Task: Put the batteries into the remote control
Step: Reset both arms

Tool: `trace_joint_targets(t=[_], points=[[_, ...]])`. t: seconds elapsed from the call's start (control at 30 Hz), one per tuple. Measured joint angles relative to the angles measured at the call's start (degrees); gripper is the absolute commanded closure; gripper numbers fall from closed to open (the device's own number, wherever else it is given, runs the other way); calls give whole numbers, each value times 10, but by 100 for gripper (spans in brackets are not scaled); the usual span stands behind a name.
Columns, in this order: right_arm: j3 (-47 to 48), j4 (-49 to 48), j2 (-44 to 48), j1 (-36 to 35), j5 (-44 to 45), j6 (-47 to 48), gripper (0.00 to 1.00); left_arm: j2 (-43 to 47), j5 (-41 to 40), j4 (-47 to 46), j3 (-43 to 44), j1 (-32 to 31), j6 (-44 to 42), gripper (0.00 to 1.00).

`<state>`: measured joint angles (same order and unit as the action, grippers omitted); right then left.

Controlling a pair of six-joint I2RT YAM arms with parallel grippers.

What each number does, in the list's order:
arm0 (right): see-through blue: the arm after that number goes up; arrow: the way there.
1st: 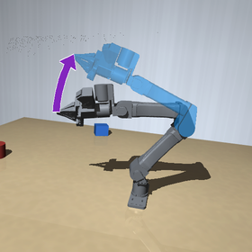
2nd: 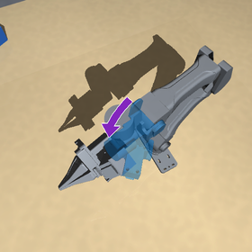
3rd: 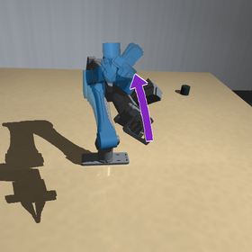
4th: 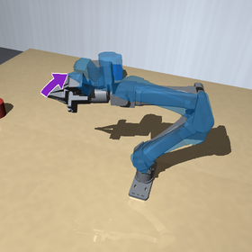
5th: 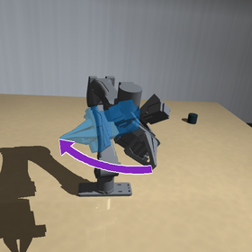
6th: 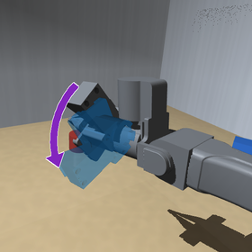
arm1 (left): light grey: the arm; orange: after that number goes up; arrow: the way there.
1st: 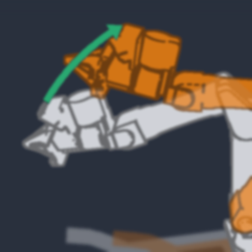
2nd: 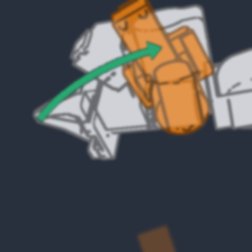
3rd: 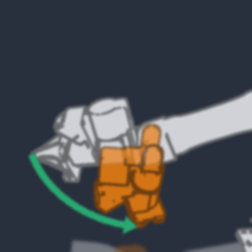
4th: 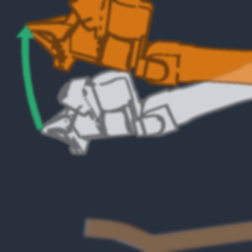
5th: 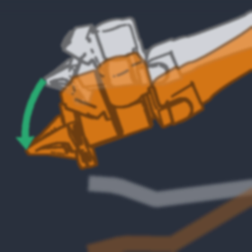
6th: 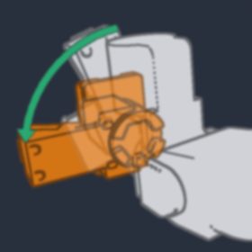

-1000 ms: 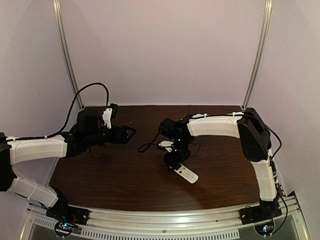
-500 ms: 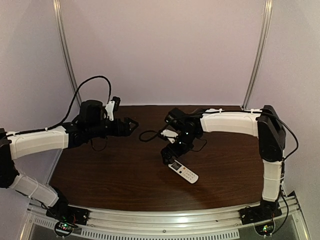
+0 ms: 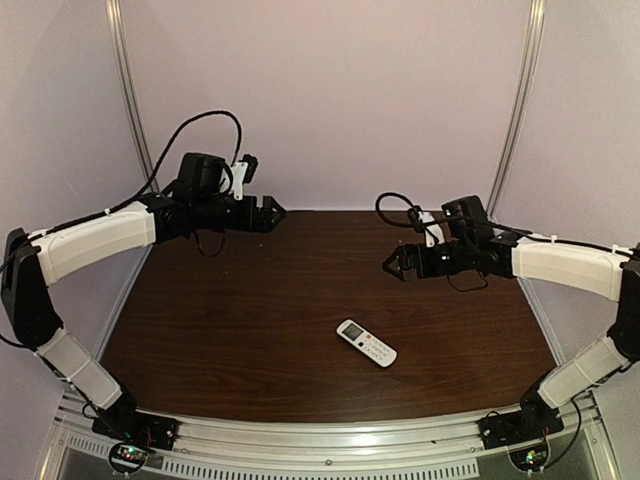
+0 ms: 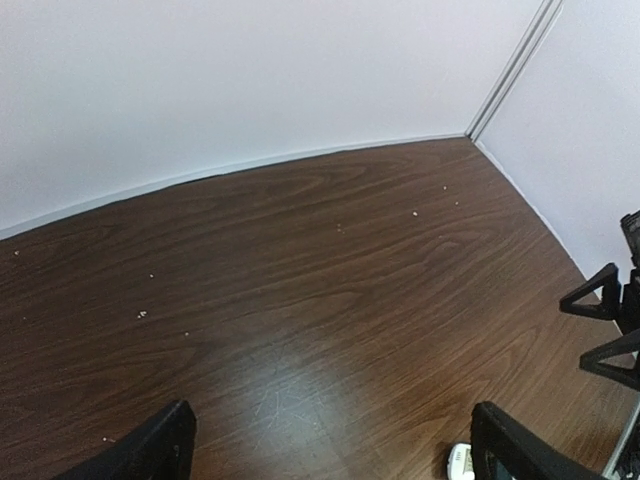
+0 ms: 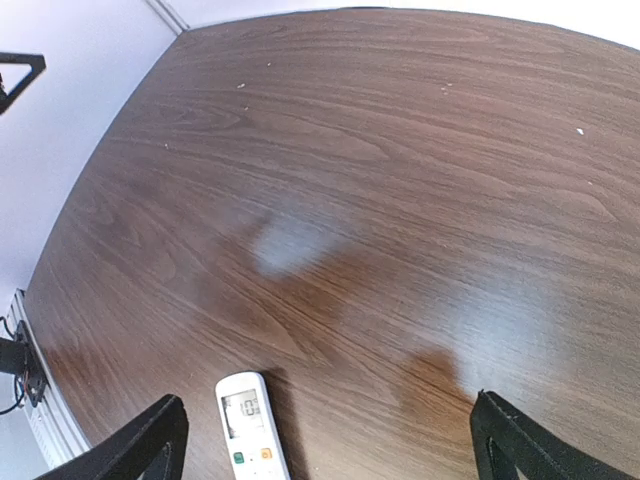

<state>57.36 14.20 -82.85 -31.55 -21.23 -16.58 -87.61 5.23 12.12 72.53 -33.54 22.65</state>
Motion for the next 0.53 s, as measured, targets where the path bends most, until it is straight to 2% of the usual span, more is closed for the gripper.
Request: trace_joint_targets(t=[0.27, 0.53], points=[[-159, -110, 88, 53, -11, -32, 0, -78, 30, 13, -21, 2, -4, 2], [-236, -174, 96, 68, -16, -47, 0, -89, 37, 9, -78, 2, 12, 2]])
